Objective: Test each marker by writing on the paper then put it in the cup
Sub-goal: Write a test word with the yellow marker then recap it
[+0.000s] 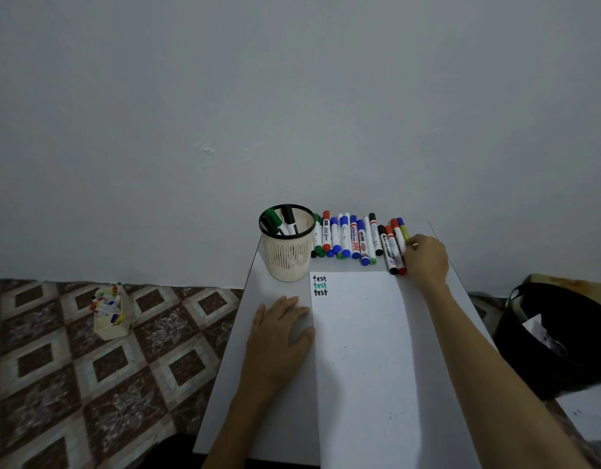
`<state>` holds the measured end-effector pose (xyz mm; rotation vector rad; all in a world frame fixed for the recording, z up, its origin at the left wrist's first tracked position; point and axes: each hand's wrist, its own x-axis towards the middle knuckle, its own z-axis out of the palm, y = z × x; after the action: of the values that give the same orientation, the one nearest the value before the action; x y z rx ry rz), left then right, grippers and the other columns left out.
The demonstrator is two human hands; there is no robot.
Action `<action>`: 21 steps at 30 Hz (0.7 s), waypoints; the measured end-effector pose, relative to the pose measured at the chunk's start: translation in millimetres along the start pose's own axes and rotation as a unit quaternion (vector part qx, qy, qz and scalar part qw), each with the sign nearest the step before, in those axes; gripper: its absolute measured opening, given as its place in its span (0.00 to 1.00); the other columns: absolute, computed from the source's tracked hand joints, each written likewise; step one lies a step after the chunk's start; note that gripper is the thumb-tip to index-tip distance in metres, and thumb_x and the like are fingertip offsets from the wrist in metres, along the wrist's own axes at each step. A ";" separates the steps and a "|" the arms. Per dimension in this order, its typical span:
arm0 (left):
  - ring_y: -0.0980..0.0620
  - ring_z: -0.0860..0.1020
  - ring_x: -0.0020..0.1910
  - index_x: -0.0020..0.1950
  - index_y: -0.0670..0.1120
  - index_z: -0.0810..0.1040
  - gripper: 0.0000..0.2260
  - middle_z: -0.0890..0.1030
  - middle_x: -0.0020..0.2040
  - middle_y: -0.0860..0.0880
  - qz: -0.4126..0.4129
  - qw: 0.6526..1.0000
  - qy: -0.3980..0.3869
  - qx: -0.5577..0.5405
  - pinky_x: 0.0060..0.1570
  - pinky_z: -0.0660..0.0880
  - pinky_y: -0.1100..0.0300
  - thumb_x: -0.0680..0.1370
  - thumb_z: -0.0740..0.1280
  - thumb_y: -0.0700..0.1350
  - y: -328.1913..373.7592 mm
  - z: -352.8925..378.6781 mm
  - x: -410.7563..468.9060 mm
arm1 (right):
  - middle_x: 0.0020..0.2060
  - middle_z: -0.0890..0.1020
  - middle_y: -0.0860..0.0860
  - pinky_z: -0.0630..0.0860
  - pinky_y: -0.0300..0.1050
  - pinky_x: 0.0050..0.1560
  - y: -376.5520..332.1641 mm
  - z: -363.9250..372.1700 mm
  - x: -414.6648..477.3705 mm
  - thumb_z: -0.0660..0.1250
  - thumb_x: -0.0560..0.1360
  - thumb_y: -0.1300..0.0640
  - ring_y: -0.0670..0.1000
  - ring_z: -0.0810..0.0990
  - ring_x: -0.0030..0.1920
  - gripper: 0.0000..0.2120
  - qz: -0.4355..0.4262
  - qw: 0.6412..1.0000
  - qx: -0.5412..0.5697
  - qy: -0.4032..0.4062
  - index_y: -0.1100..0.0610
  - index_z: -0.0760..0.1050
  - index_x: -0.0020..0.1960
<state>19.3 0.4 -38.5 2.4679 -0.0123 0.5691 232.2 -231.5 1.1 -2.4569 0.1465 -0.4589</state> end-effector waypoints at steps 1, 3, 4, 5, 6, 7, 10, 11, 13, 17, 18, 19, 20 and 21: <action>0.57 0.64 0.69 0.63 0.52 0.75 0.26 0.71 0.67 0.54 -0.001 1.000 0.002 0.000 0.72 0.46 0.56 0.72 0.53 0.62 0.3 -0.2 0.1 | 0.47 0.82 0.61 0.75 0.47 0.41 1.7 -0.6 -0.1 0.62 0.75 0.66 0.60 0.79 0.46 0.12 0.004 1.000 0.018 0.004 0.62 0.81 0.54; 0.57 0.64 0.69 0.63 0.51 0.75 0.26 0.71 0.68 0.53 -0.002 1.000 0.002 -0.003 0.73 0.46 0.56 0.72 0.53 0.62 0.2 -0.3 -0.1 | 0.44 0.83 0.60 0.77 0.46 0.40 5.2 -1.8 1.0 0.63 0.75 0.65 0.59 0.81 0.43 0.09 0.020 0.998 0.060 0.009 0.61 0.80 0.51; 0.57 0.64 0.69 0.63 0.51 0.75 0.26 0.71 0.68 0.53 -0.003 1.000 0.000 -0.004 0.73 0.46 0.56 0.72 0.53 0.62 0.1 -0.6 0.0 | 0.43 0.83 0.59 0.78 0.46 0.41 6.0 -2.5 1.3 0.65 0.75 0.63 0.58 0.82 0.41 0.07 0.032 0.996 0.080 0.013 0.60 0.80 0.51; 0.57 0.64 0.69 0.63 0.51 0.75 0.27 0.71 0.68 0.53 -0.004 1.000 -0.002 -0.003 0.73 0.46 0.55 0.72 0.53 0.62 0.0 -0.8 -0.1 | 0.42 0.84 0.58 0.79 0.46 0.41 6.0 -3.6 1.0 0.67 0.74 0.61 0.57 0.82 0.40 0.07 0.042 0.995 0.093 0.021 0.59 0.80 0.51; 0.57 0.63 0.69 0.63 0.52 0.75 0.27 0.70 0.68 0.53 -0.004 1.000 -0.004 -0.002 0.73 0.46 0.55 0.72 0.52 0.62 -0.2 -0.6 -0.2 | 0.42 0.84 0.57 0.78 0.46 0.41 5.5 -4.9 0.5 0.69 0.74 0.58 0.56 0.82 0.39 0.08 0.048 0.994 0.092 0.040 0.58 0.79 0.52; 0.57 0.63 0.70 0.64 0.52 0.74 0.27 0.70 0.68 0.54 -0.005 1.000 -0.005 -0.002 0.73 0.47 0.55 0.72 0.52 0.63 0.1 -0.5 -0.2 | 0.42 0.83 0.55 0.78 0.46 0.42 4.0 -7.6 -0.9 0.70 0.73 0.55 0.55 0.81 0.40 0.09 0.047 0.993 0.086 0.072 0.57 0.78 0.52; 0.57 0.63 0.69 0.63 0.52 0.75 0.26 0.70 0.68 0.54 -0.007 1.000 -0.006 -0.006 0.73 0.47 0.55 0.72 0.53 0.62 0.2 -0.9 -0.2 | 0.44 0.81 0.55 0.76 0.44 0.43 -9.0 -19.2 -7.1 0.69 0.72 0.59 0.52 0.79 0.42 0.09 -0.015 0.970 0.161 0.181 0.58 0.78 0.52; 0.57 0.64 0.69 0.63 0.52 0.75 0.26 0.71 0.67 0.54 -0.010 1.000 -0.006 -0.009 0.73 0.46 0.55 0.72 0.53 0.62 -0.2 -0.7 0.0 | 0.46 0.80 0.55 0.77 0.42 0.43 -15.9 -23.4 -9.0 0.68 0.72 0.62 0.51 0.78 0.42 0.09 -0.043 0.955 0.215 0.199 0.59 0.78 0.53; 0.57 0.64 0.69 0.64 0.51 0.74 0.27 0.71 0.67 0.54 -0.015 1.000 -0.008 -0.012 0.73 0.46 0.57 0.72 0.53 0.62 -0.7 -1.0 -0.1 | 0.47 0.78 0.53 0.80 0.44 0.42 -31.9 -32.0 -14.5 0.68 0.74 0.61 0.50 0.79 0.44 0.09 -0.085 0.918 0.326 0.207 0.58 0.77 0.54; 0.59 0.61 0.69 0.68 0.51 0.69 0.23 0.69 0.67 0.57 -0.049 0.998 0.007 -0.045 0.73 0.49 0.56 0.76 0.59 0.59 9.3 -5.1 -0.3 | 0.43 0.80 0.58 0.79 0.48 0.34 -65.7 -46.8 -45.6 0.69 0.75 0.55 0.57 0.79 0.39 0.08 -0.062 0.862 0.491 0.104 0.58 0.79 0.51; 0.58 0.60 0.69 0.69 0.52 0.68 0.22 0.68 0.67 0.58 -0.076 0.995 0.006 -0.064 0.73 0.50 0.54 0.76 0.61 0.58 11.9 -6.9 -0.4 | 0.40 0.80 0.59 0.76 0.44 0.30 -72.9 -49.2 -58.7 0.70 0.75 0.56 0.55 0.77 0.34 0.08 -0.057 0.854 0.514 0.054 0.61 0.80 0.50; 0.56 0.60 0.70 0.69 0.52 0.66 0.24 0.67 0.68 0.57 -0.096 0.991 0.006 -0.089 0.73 0.54 0.52 0.76 0.62 0.58 13.2 -8.1 -0.4 | 0.35 0.79 0.59 0.73 0.41 0.27 -78.6 -49.7 -72.2 0.69 0.76 0.56 0.52 0.76 0.30 0.09 -0.062 0.853 0.518 0.002 0.63 0.80 0.48; 0.55 0.61 0.70 0.70 0.52 0.65 0.26 0.68 0.69 0.56 -0.102 0.988 0.009 -0.119 0.71 0.58 0.50 0.74 0.62 0.60 13.2 -8.9 -0.4 | 0.32 0.78 0.58 0.71 0.39 0.25 -82.5 -48.5 -85.5 0.69 0.76 0.57 0.50 0.74 0.27 0.10 -0.077 0.857 0.508 -0.050 0.65 0.80 0.46; 0.55 0.64 0.69 0.71 0.53 0.64 0.29 0.69 0.68 0.56 -0.102 0.984 0.011 -0.148 0.69 0.62 0.51 0.73 0.62 0.63 12.9 -9.7 -0.5 | 0.30 0.78 0.57 0.70 0.38 0.24 -85.1 -45.9 -98.2 0.68 0.76 0.57 0.49 0.73 0.25 0.11 -0.098 0.859 0.493 -0.102 0.66 0.79 0.45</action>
<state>13.2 -4.8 -24.5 2.1420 0.1527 0.4671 123.6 -168.7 58.1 -1.4802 -0.3569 -0.2491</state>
